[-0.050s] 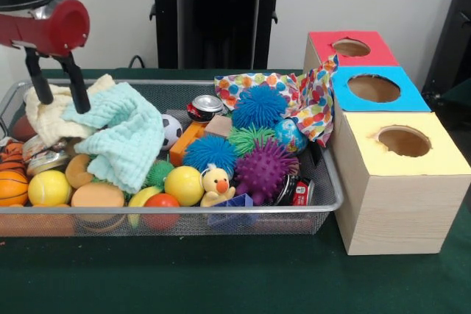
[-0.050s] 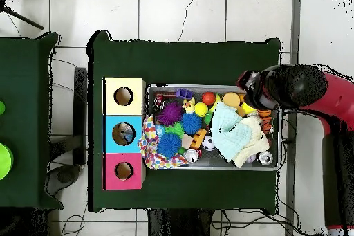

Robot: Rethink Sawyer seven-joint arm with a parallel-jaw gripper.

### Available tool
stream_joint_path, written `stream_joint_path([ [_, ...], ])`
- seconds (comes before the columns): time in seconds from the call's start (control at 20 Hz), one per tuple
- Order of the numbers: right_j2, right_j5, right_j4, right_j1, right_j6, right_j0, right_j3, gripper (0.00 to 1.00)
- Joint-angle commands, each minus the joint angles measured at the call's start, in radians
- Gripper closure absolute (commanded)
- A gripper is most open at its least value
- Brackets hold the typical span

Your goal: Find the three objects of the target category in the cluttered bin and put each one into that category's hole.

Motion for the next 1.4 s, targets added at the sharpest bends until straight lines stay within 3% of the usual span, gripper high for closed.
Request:
stream_joint_path([
  [0.05,-0.036,-0.055,0.022,0.038,0.086,0.064,0.176,0.0],
  [0.15,-0.067,-0.055,0.036,0.039,0.128,0.073,0.205,0.0],
  [0.3,-0.089,-0.178,0.046,0.043,0.169,0.061,0.277,0.0],
  [0.75,-0.13,-0.155,0.08,0.028,0.092,0.0,0.343,0.0],
  [1.05,-0.141,-0.06,0.068,0.029,0.012,-0.027,0.289,0.0],
  [1.4,-0.143,0.088,0.047,0.018,-0.071,-0.049,0.174,0.0],
])
